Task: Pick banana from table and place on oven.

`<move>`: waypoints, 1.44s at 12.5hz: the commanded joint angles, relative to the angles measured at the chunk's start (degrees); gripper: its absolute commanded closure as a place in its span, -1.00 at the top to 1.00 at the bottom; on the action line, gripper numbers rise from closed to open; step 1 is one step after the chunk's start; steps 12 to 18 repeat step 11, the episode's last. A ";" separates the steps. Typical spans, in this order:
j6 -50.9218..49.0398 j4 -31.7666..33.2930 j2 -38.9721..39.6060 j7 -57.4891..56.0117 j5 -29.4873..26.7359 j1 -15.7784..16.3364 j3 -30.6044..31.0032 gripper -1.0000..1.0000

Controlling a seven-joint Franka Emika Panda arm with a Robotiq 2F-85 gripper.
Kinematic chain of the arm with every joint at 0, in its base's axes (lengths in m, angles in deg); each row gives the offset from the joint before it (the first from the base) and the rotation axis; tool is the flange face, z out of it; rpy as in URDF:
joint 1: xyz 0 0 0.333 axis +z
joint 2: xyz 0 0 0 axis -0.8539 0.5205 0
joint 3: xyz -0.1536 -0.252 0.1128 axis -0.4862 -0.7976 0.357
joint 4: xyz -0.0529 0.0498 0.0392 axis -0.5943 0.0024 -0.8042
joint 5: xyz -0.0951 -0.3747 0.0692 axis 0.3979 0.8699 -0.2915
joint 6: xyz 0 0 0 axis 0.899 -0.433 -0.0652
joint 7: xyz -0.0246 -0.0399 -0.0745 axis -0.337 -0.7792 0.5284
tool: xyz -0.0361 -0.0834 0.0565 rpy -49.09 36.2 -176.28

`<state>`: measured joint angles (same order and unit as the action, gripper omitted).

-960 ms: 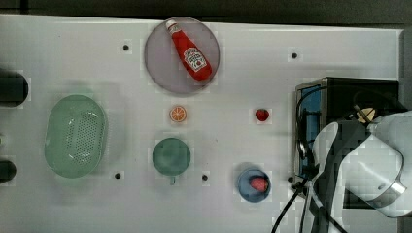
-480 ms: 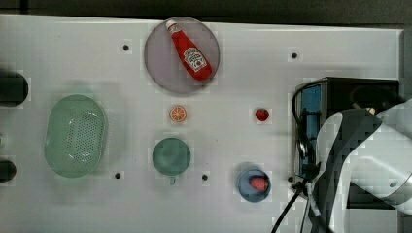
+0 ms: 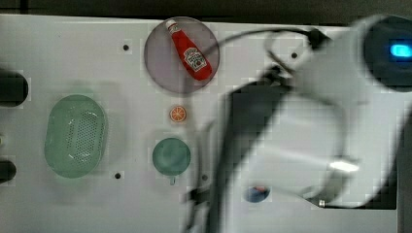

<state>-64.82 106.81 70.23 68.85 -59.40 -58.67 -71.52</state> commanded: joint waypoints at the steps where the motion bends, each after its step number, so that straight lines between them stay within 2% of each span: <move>1: -2.26 -0.08 -6.15 19.67 0.94 4.08 8.57 1.00; 4: -7.72 0.10 -7.48 20.45 0.80 4.07 9.34 1.00; 18: -7.82 0.13 -6.74 20.45 0.81 4.07 9.36 1.00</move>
